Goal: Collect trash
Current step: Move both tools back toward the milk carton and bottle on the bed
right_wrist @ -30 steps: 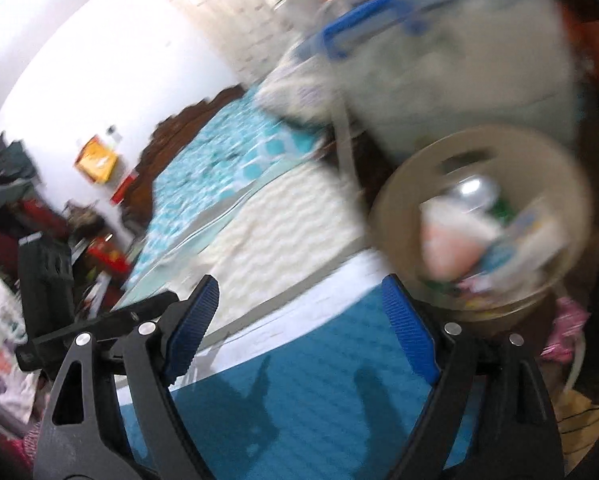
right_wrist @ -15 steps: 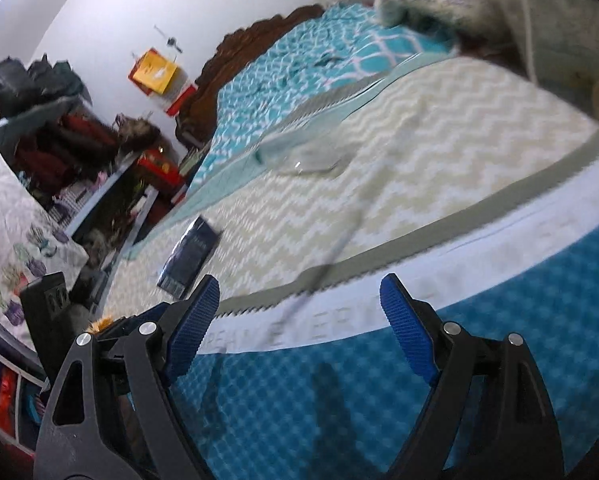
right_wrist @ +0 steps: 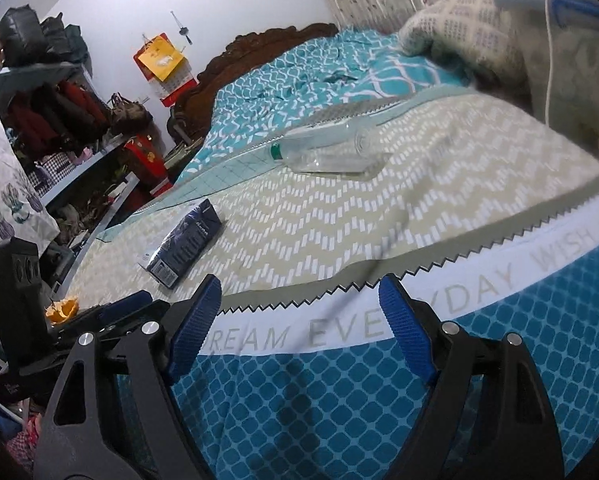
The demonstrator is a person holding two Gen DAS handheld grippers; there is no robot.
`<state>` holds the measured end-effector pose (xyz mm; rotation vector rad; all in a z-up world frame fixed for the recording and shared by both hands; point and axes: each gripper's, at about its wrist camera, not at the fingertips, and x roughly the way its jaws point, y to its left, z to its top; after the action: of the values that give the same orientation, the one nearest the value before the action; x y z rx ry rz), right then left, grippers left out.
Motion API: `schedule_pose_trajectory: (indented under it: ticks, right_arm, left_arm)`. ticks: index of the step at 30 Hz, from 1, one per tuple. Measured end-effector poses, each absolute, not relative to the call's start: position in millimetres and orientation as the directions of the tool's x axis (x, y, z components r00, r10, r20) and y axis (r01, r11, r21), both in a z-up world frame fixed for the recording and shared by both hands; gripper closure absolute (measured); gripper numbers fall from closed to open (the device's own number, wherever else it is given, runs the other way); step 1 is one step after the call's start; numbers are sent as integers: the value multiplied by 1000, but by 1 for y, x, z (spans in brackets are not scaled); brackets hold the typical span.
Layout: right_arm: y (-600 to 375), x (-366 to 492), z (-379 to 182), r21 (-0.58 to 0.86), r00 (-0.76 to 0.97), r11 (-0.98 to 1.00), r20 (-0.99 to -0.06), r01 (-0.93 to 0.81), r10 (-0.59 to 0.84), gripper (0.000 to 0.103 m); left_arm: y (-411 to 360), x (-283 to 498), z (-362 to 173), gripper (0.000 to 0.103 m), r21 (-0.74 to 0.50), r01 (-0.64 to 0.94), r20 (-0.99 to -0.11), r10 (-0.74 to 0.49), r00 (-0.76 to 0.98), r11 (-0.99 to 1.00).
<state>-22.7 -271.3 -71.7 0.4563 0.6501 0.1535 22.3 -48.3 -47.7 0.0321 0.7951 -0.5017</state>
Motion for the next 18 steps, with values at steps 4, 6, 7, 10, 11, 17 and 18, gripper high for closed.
schedule_pose_trajectory:
  ticks: [4, 6, 7, 10, 11, 17, 18]
  right_arm:
    - [-278, -25, -73, 471, 791, 882, -547, 21, 273, 22]
    - [-279, -25, -73, 470, 790, 882, -549, 22, 273, 22]
    - [-279, -25, -73, 470, 789, 883, -550, 22, 273, 21]
    - [-278, -23, -74, 470, 788, 882, -553, 24, 273, 21]
    - [-278, -22, -74, 470, 787, 882, -553, 24, 273, 21]
    - [-278, -22, -74, 470, 787, 882, -553, 24, 273, 21]
    - [-278, -22, -74, 471, 788, 882, -552, 24, 273, 21]
  left_arm:
    - [-49, 19, -46, 31, -147, 445, -680, -417, 603, 884]
    - [-50, 18, -45, 31, -140, 445, -677, -413, 609, 885]
    - [-50, 18, -45, 31, -138, 445, -676, -412, 611, 885]
    - [-52, 17, -45, 31, -127, 446, -673, -408, 617, 886]
    - [-52, 17, -45, 31, -126, 446, -673, -407, 618, 886]
    - [-52, 17, -45, 30, -126, 444, -673, -405, 618, 887]
    - [-52, 17, -45, 30, -125, 444, -674, -404, 619, 887]
